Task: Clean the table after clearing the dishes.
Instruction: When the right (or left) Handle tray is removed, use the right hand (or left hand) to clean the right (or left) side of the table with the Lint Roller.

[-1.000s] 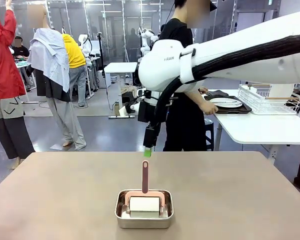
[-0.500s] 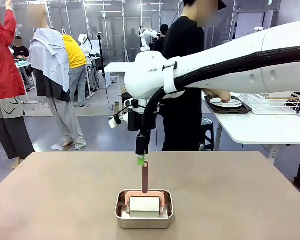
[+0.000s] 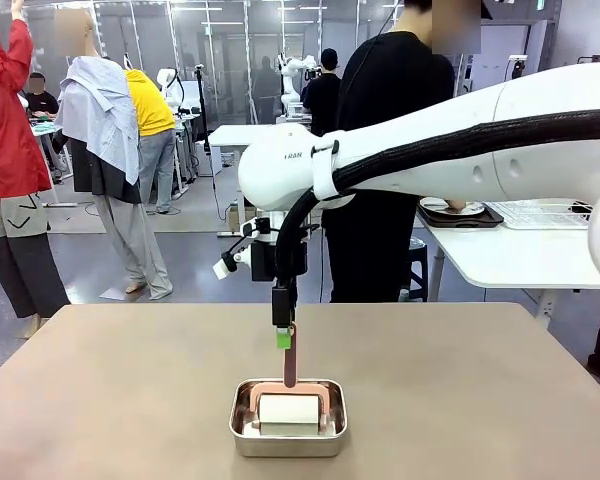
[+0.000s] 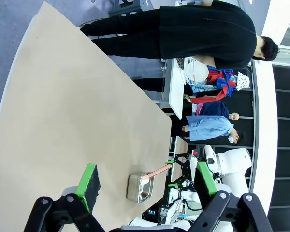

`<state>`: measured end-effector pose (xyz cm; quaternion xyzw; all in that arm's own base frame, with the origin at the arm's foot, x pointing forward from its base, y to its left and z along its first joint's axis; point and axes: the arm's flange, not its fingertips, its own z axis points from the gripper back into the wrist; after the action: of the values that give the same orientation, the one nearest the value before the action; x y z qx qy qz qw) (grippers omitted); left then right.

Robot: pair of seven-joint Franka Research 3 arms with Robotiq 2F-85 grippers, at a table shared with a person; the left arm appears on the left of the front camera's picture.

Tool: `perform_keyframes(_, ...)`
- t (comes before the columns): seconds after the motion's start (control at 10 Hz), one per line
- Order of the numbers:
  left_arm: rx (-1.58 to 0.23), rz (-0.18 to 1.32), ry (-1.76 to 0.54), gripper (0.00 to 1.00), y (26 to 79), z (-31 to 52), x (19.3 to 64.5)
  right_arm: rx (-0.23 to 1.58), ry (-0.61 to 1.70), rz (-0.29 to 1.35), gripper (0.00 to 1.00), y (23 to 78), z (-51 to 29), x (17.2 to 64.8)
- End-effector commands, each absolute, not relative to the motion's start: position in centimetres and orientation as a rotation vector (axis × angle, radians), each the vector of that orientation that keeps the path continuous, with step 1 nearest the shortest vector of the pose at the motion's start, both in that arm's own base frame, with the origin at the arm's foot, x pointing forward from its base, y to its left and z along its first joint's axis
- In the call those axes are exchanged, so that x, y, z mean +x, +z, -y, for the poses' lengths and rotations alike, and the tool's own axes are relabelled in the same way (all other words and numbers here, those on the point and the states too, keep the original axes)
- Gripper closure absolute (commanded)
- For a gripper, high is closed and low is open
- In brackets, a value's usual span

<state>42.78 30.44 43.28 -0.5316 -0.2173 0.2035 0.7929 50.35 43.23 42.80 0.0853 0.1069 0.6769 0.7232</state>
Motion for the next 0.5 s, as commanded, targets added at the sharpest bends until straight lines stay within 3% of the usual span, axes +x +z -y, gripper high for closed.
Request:
perform_keyframes(0.0,-1.147,0.460,0.426,0.00,43.5,-30.8,42.6,0.179,1.546,-0.230,0.00,41.7,-43.1,50.3)
perform_keyframes(0.4,-1.147,0.460,0.426,0.00,43.5,-30.8,42.6,0.219,1.565,-0.260,0.00,40.2,-42.1,50.4)
